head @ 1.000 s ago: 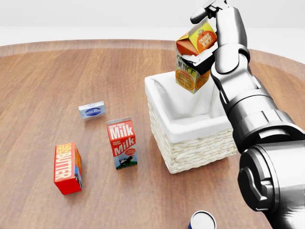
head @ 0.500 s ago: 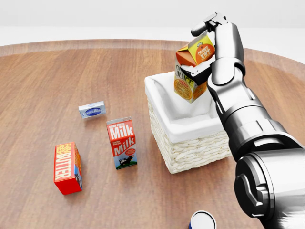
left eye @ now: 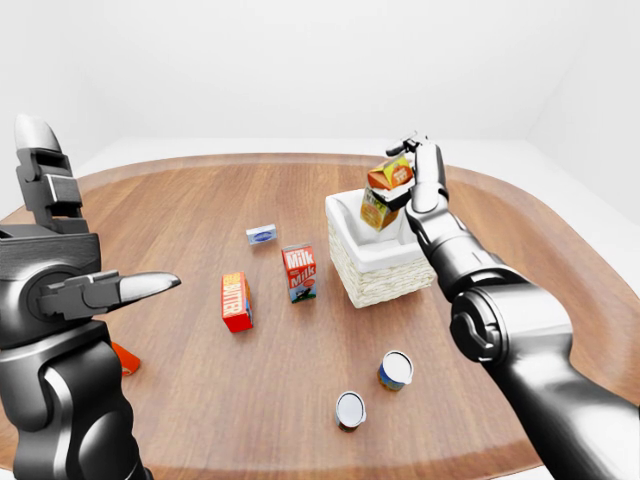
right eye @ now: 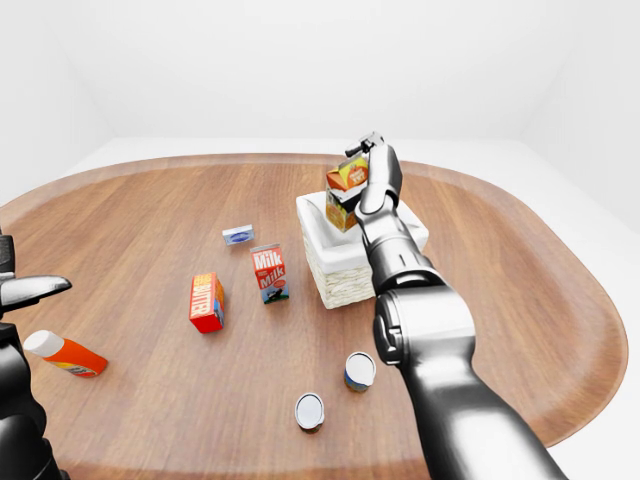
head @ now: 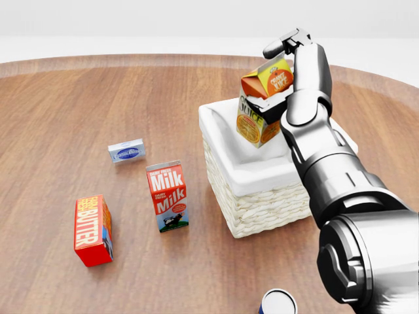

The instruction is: Pick up the orange juice, and put it in the basket.

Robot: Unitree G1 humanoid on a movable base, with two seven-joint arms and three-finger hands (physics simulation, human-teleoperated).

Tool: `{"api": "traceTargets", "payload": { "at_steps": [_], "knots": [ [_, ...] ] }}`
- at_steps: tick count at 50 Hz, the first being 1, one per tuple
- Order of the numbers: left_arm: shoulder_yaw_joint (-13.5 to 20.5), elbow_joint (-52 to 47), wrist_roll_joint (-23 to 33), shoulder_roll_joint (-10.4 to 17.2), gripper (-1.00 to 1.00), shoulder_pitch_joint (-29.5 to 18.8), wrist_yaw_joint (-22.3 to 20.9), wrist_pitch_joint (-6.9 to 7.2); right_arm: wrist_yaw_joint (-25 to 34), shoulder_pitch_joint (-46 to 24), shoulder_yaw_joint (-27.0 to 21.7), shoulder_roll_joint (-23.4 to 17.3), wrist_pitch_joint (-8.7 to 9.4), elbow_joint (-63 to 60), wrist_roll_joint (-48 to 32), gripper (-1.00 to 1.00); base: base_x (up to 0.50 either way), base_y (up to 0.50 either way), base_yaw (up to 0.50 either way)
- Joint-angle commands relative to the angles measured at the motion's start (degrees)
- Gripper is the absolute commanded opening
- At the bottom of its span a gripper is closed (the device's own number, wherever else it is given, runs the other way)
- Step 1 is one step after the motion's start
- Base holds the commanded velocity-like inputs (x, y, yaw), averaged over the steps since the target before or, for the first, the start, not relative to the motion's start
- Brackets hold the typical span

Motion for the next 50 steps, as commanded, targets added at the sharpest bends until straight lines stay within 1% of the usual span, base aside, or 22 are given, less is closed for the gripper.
{"api": "traceTargets", "payload": {
  "at_steps": [1,13,50],
  "knots": [
    [-0.01,0.01,0.02,-0.01,1.0,-0.03,0.0,0.0,-1.97,0.04,-0.56,0.32,0.0,-0.68,-0.71,-1.0,0.0,0.0,0.0],
    [-0.05,0.18,0.03,0.01,1.0,-0.17,0.05,0.0,-3.5,0.75,-0.65,0.8,0.0,-0.61,-1.14,-1.0,0.0,0.0,0.0],
    [-0.06,0.11,-0.14,0.04,1.0,-0.06,0.09,0.0,-4.16,2.61,-1.0,2.76,0.0,-0.47,-1.26,-1.0,0.0,0.0,0.0]
  ]
}}
